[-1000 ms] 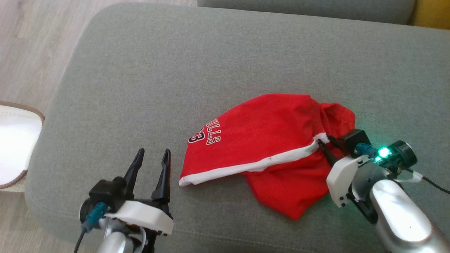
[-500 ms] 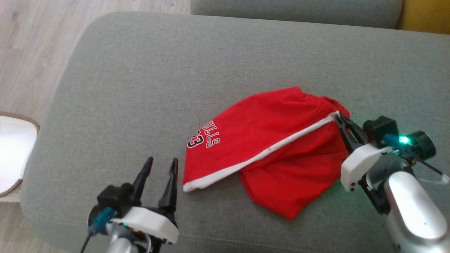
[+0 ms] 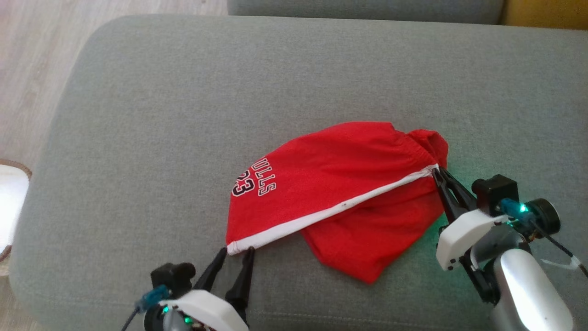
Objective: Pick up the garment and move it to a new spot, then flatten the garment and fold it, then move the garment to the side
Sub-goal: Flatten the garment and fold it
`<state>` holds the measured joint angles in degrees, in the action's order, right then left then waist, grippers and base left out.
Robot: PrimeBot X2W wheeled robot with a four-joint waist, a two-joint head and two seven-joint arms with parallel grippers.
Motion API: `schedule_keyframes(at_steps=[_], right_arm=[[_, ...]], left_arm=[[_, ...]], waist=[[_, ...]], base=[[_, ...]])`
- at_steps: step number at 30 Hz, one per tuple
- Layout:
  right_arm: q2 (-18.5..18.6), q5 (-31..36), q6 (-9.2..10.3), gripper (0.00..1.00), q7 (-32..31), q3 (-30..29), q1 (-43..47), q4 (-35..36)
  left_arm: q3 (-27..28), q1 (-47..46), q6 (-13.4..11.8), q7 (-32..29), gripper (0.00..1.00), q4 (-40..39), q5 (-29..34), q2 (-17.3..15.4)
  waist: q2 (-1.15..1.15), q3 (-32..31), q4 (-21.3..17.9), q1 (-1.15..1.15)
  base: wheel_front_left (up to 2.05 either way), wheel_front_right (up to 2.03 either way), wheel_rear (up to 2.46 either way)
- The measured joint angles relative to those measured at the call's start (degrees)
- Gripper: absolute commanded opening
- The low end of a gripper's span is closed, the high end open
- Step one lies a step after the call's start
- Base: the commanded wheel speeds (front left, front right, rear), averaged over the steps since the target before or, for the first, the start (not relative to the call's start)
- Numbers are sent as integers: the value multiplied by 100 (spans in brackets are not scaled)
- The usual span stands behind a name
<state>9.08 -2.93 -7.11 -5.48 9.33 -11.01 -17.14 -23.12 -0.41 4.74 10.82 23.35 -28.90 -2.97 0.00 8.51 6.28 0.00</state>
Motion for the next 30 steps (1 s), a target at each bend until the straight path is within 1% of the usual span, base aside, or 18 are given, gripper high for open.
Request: schedule_keyframes(at_steps=[9,10,11,12,14,15,16,19,20,21,23,27,30], right_arm=[[-91,0,-1,0,1,14,-11,1],[-91,0,0,0,1,14,-11,1],[-91,0,0,0,1,14,-12,1],[-92,0,0,0,2,14,-12,1],[-93,0,0,0,5,14,-13,1],[-93,-1,0,0,31,14,-13,0],[-94,-1,0,0,49,14,-14,0],[-94,-1,0,0,52,13,-15,0],[-94,-1,0,0,56,12,-15,0],[-94,-1,0,0,63,12,-15,0],[-96,-2,0,0,89,10,-16,0],[-111,-2,0,0,241,-19,-25,5],[-134,-3,0,0,463,-112,-32,118]], left_arm=[[-5,-333,-79,147,100,465,-149,1],[-8,-348,-79,147,93,508,-182,2],[-7,-361,-82,148,80,552,-211,2],[-11,-378,-88,148,70,612,-214,2],[-18,-418,-88,162,57,683,-276,2],[-23,-450,-88,164,48,719,-307,3],[-26,-480,-88,165,44,759,-319,4],[-48,-544,-86,138,38,856,-401,8],[-62,-567,-76,137,35,876,-425,9],[-75,-585,-74,131,28,895,-460,9],[-100,-608,-65,131,0,936,-475,8],[-153,-618,-18,198,0,931,-503,9],[-97,-619,-16,271,0,750,-490,-4]], waist=[[0,82,-126,0],[0,91,-137,0],[0,99,-147,0],[0,106,-157,0],[0,119,-168,0],[0,124,-171,0],[0,129,-173,0],[0,137,-176,0],[0,140,-176,0],[0,140,-176,0],[0,141,-175,0],[0,126,-177,0],[0,83,-179,0]], base=[[0,0,0],[0,0,0],[0,0,0],[0,0,0],[0,0,0],[0,0,0],[0,0,0],[0,0,0],[0,0,0],[0,0,0],[0,0,0],[0,0,0],[0,0,0]])
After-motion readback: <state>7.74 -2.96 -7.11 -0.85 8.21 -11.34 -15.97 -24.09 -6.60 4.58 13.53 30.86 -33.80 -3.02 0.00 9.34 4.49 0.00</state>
